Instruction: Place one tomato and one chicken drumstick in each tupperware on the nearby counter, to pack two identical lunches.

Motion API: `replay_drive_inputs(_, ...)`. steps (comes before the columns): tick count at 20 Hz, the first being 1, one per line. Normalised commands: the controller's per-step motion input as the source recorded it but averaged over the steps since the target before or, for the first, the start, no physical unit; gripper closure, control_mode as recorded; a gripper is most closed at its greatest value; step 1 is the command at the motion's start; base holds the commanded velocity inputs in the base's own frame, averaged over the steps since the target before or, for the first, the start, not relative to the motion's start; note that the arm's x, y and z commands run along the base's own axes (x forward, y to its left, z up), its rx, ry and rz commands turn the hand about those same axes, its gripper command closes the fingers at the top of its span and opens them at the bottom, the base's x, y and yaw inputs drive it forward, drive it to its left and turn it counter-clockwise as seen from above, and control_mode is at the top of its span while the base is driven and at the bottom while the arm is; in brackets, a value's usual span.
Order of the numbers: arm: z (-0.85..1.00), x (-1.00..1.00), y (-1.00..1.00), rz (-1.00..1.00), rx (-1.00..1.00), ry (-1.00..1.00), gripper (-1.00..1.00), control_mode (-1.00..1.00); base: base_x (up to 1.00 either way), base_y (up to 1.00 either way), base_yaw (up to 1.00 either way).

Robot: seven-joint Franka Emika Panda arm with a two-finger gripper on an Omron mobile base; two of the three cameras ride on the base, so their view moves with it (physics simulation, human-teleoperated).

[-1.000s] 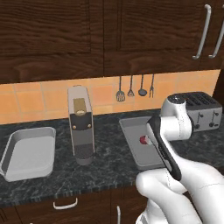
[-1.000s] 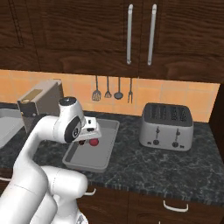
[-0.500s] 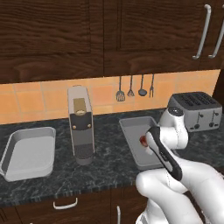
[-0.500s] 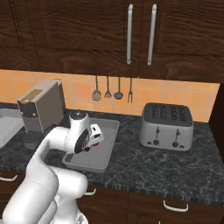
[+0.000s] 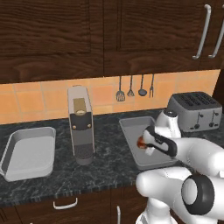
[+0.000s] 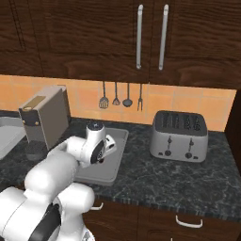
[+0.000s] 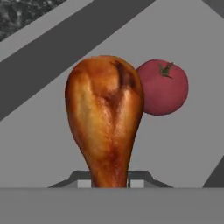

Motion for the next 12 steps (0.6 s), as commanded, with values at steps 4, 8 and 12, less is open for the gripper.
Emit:
replay_drive_inputs(4,-0.47,0.06,0.13,0.05,-0.04,0.01,-1.0,-1.0,0.0,0.0,0.0)
replay_drive_inputs(8,0.29,-0.44,0.0,0.0,0.0,-0.07,-1.0,-1.0,0.0,0.0,0.0)
replay_drive_inputs(12,0.43,-0.81,-0.01,0.0,0.0,-0.16,-1.0,-1.0,0.0,0.0,0.0)
